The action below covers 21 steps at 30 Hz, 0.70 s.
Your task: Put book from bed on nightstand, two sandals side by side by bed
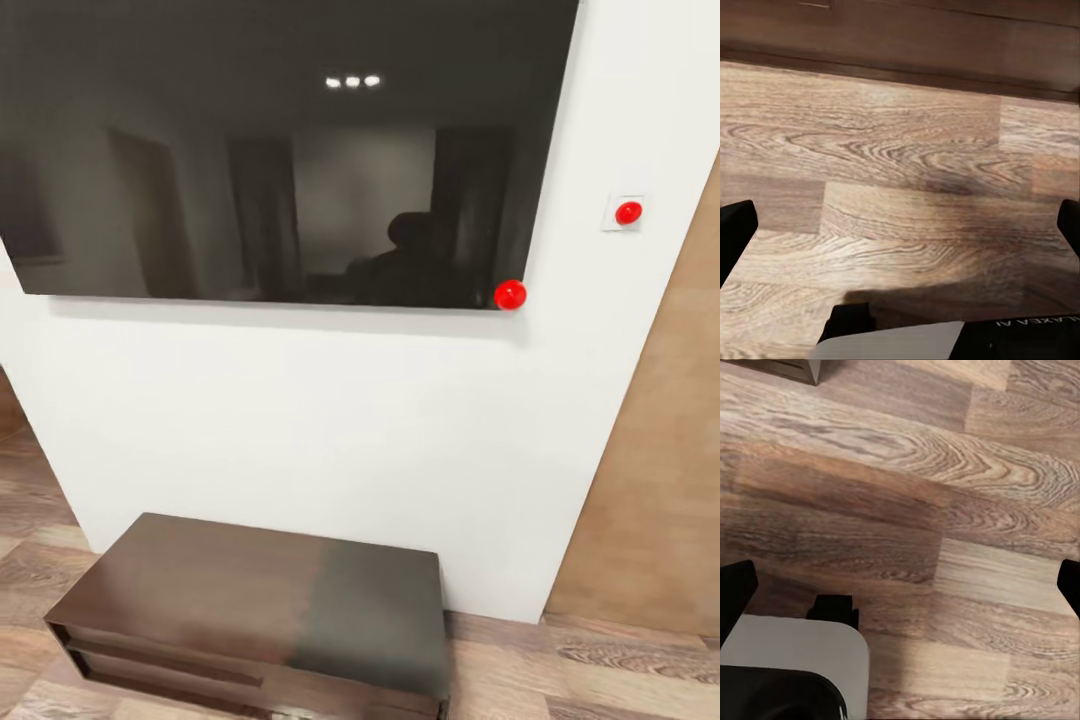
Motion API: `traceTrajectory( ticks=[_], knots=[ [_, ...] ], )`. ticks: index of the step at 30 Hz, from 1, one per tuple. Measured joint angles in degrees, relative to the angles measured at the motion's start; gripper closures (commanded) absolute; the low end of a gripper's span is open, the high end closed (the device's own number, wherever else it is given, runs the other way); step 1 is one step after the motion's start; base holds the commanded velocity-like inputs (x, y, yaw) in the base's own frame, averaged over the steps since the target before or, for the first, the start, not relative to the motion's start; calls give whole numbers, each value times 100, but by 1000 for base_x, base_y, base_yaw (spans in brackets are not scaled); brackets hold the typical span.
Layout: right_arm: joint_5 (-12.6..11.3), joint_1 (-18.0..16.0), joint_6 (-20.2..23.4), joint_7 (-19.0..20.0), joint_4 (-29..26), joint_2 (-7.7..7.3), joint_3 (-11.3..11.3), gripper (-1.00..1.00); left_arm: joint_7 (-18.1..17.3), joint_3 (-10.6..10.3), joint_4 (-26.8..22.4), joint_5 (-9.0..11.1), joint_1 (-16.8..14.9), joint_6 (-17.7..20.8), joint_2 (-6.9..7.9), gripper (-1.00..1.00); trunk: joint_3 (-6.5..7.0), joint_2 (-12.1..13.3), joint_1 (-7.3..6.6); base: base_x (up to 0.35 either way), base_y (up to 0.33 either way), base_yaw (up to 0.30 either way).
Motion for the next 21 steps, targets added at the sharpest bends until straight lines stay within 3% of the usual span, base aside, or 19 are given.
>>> traceTrajectory(
  ticks=[21],
  knots=[
    [0, -1, -1, 0, 0, 0, 6, -100, 5, -9, 9, -13, 0, -8, 0, -100, 0, 0, 0, -324, -81, 244]
  ],
)
